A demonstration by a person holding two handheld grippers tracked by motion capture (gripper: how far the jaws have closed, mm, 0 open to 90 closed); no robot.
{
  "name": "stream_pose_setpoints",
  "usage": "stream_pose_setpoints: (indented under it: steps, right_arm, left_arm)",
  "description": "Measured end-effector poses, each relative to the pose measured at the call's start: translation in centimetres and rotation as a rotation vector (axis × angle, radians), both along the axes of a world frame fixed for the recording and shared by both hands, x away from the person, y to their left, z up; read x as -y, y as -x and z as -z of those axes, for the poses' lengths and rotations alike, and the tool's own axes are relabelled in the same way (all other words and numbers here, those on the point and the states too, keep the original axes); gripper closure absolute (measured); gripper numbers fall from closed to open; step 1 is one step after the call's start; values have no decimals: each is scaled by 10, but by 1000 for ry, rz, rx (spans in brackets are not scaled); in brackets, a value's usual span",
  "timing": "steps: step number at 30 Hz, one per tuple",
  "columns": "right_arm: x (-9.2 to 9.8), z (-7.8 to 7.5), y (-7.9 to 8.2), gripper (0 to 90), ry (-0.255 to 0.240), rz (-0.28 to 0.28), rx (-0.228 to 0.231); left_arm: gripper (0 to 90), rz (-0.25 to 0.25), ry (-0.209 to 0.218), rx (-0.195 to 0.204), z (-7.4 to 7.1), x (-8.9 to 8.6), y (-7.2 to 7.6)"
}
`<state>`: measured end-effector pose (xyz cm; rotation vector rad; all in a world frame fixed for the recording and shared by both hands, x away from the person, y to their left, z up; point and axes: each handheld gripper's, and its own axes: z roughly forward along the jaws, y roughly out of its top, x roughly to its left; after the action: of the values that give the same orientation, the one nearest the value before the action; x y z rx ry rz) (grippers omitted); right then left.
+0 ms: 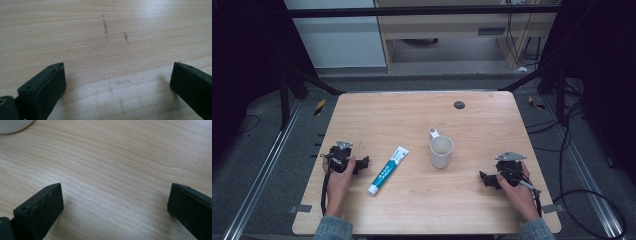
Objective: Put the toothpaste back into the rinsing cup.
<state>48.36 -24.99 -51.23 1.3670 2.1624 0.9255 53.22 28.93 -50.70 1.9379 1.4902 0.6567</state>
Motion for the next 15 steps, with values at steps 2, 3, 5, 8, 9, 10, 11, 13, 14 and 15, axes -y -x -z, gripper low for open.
stream_pose_setpoints:
  steps: [2,3,5,8,9,10,11,13,14,15]
  right_arm:
    - [0,0,0,6,-1,0,0]
    - [0,0,0,6,-1,1,0]
    - [0,0,0,6,0,0,0]
    - [0,0,-1,4,5,-6,4]
    - [0,0,-1,4,4,-5,3]
    - [0,0,-1,4,4,-6,3]
    - [0,0,-1,4,5,-7,3]
    - [0,0,-1,4,5,-8,3]
    - [0,0,-1,4,5,-8,3]
    - [0,0,-1,4,5,-8,3]
  left_arm:
    - [18,13,-21,-2,-2,0,3]
    - [25,16,-28,1,-4,0,4]
    - [28,22,-30,6,-6,0,6]
    - [26,19,-30,34,-17,-1,15]
    - [27,20,-30,37,-19,-1,16]
    - [27,25,-30,39,-21,0,18]
    - [28,36,-35,35,-24,0,19]
    - [31,54,-35,31,-28,3,22]
    - [34,60,-38,33,-31,4,24]
    - [52,69,-43,31,-33,5,25]
